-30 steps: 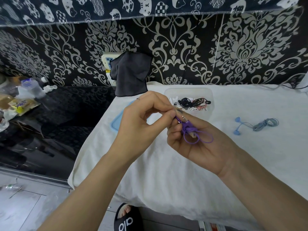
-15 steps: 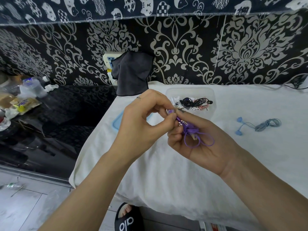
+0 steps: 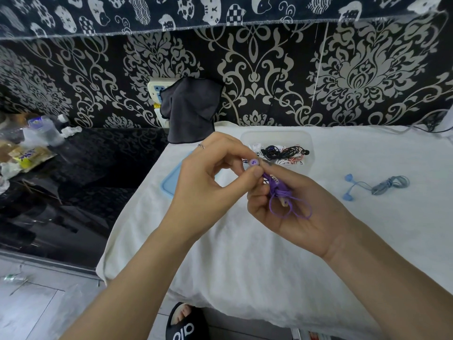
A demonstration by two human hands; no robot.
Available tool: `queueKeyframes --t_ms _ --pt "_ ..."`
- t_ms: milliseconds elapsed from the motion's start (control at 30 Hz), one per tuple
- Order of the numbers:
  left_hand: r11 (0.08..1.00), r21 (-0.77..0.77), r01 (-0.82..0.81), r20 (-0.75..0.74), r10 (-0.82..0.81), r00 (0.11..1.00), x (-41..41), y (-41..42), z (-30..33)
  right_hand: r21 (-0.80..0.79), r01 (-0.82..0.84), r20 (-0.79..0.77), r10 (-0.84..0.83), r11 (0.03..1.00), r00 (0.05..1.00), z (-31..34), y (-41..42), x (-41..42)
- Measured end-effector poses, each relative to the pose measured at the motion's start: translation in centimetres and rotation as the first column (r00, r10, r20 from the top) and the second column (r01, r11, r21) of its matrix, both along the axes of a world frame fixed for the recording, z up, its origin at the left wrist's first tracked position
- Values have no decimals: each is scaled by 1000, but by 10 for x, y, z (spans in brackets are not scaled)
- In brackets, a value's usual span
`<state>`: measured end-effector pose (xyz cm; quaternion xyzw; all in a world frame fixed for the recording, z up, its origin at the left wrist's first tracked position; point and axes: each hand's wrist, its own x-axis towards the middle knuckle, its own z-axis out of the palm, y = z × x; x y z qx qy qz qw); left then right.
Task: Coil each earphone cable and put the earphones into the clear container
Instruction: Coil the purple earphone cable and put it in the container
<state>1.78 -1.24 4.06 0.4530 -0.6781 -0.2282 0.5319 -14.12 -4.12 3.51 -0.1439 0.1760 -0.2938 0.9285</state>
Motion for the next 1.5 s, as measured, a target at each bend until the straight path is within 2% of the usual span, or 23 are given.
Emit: queueKeyframes --t_ms 133,233,333,433,500,633,700,800,933,1033,1100,1200,1300,1400,1433,1500 --pt "998 -26 -61 91 63 994 -1 -5 -3 -22 48 -47 -49 999 998 -4 -7 -1" --pt "989 -94 -113 227 132 965 0 -10 -8 -76 76 -123 -85 994 989 -10 -14 -2" --pt "985 -113 -133 322 163 932 1 -20 -17 -167 133 -251 -172 977 953 -19 -24 -2" --pt "979 -85 -183 382 202 902 -1 -35 -28 -327 160 -381 -285 931 880 -25 -38 -1" --pt "977 -35 -210 366 208 907 -4 -46 -33 -420 181 -445 -376 889 813 -25 -49 -1" --pt "937 173 -305 184 273 944 -13 -70 -37 -610 168 -553 -568 775 609 -16 -74 -4" --pt "903 269 -335 127 311 942 -17 -83 -41 -726 81 -580 -672 683 461 -17 -95 -7" --pt "873 336 -355 168 315 934 -22 -95 -50 -823 -101 -561 -774 558 292 -20 -125 -8" --pt "854 359 -378 246 304 920 -29 -100 -55 -823 -299 -541 -826 483 156 -24 -155 -6" --pt "848 359 -390 292 295 910 -31 -99 -56 -702 -524 -592 -804 482 54 -30 -164 -7" --pt "855 339 -393 328 284 901 -34 -98 -57 -609 -629 -632 -775 484 16 -35 -161 -8" --pt "872 303 -383 393 252 884 -39 -98 -60 -565 -696 -611 -791 444 -9 -33 -150 -9" --pt "900 235 -368 498 213 841 -45 -95 -62 -570 -733 -506 -862 370 -41 -31 -143 -21" --pt "924 189 -332 517 194 834 -51 -90 -62 -668 -667 -391 -918 331 -65 -31 -137 -50" --pt "933 176 -314 504 188 843 -53 -88 -61 -713 -614 -363 -927 339 -90 -32 -133 -63" --pt "950 157 -271 480 167 861 -56 -83 -58 -756 -508 -379 -909 412 -173 -39 -120 -90"
